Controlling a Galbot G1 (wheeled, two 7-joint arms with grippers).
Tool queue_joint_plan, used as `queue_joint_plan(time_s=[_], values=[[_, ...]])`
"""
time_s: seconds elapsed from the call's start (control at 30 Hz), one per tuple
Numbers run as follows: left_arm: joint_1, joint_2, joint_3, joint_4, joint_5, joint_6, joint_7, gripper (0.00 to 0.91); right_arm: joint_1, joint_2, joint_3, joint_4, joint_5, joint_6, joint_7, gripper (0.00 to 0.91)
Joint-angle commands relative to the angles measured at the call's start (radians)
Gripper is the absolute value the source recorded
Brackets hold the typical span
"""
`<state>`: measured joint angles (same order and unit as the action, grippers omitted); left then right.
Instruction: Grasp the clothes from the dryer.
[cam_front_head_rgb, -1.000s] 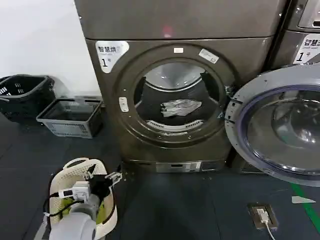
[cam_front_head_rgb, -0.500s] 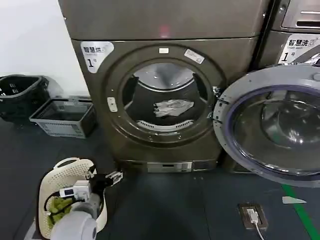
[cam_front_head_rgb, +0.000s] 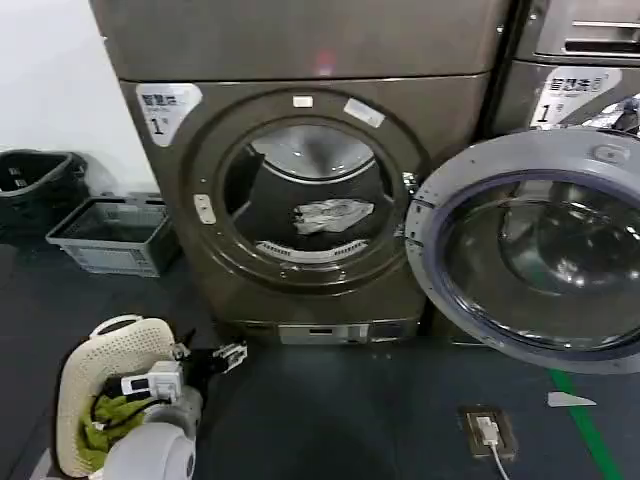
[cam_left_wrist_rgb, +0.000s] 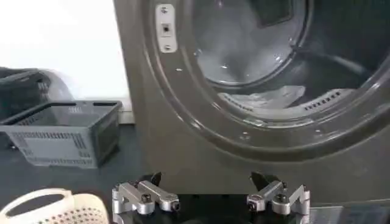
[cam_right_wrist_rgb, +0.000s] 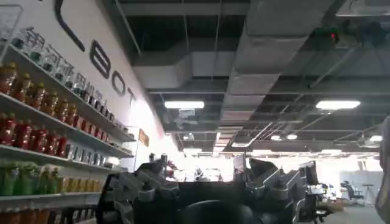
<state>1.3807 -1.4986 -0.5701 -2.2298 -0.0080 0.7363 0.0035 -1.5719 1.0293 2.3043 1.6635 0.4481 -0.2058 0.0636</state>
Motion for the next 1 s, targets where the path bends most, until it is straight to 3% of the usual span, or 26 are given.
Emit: queue_joint_plan(time_s=[0.03, 1.0], values=[[0.001, -0.001, 0.000, -0.001, 0.001, 0.049, 0.000, 0.907, 0.000, 0.000, 0.001, 0.000, 0.000, 0.001, 0.000, 0.907], [0.004, -0.003, 0.010, -0.015, 0.006, 0.049, 0.003, 0.907, -0.005, 0.016, -0.001, -0.005, 0.001, 0.029, 0.002, 0.907]])
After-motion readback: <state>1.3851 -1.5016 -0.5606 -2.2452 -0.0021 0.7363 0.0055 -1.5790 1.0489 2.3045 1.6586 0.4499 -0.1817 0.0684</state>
